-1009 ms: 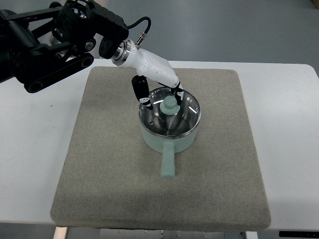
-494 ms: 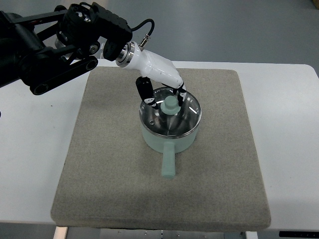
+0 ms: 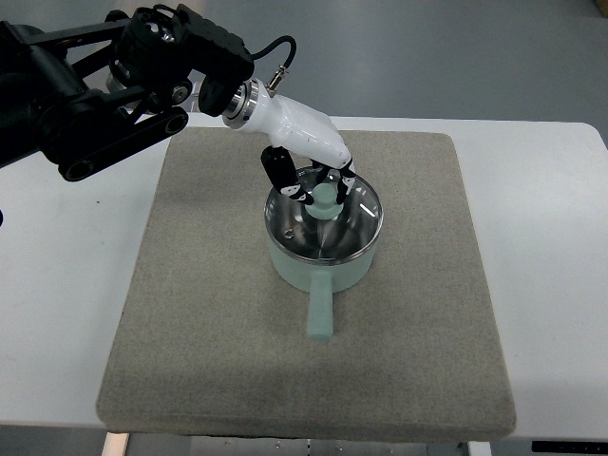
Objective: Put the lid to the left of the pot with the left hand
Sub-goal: 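Lower the left hand onto the lid and close fingers around the green knob, then lift the glass lid off the saucepan with the left hand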
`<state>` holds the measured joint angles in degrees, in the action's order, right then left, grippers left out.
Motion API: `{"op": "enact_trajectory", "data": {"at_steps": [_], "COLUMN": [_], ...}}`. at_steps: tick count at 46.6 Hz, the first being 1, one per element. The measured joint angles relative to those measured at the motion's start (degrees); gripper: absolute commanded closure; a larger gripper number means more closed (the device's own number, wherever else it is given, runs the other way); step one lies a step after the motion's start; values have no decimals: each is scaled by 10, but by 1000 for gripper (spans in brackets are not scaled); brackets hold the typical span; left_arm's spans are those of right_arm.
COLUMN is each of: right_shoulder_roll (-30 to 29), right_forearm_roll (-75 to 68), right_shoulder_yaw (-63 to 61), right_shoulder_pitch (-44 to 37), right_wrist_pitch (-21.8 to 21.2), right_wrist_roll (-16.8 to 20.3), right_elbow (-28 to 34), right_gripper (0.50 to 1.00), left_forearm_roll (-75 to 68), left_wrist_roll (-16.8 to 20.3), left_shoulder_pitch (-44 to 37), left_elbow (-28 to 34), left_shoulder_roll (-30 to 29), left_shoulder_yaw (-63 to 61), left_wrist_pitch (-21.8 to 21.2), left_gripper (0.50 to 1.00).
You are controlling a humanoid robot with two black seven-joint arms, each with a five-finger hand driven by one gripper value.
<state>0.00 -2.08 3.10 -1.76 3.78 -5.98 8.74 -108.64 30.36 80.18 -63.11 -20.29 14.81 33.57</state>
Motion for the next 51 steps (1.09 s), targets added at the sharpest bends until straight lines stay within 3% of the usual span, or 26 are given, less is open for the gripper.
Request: {"op": "enact_trajectory", "data": {"at_steps": [51], "right_shoulder_roll": [0], "right_forearm_roll": [0], "right_shoulder_yaw": [0], "right_shoulder_pitch": [0], "right_wrist_pitch": [0], "right_wrist_roll": [0], "right_elbow": [0], "right_gripper": [579], "left_forearm_roll": [-13], "left_wrist_roll": [-1], "left_shoulder_pitch": [9], "left_elbow": [4], "left_shoulder_roll": [-3], "left_shoulder_yaw": [27], "left_wrist_pitch": [2], "left_gripper": [1000]}}
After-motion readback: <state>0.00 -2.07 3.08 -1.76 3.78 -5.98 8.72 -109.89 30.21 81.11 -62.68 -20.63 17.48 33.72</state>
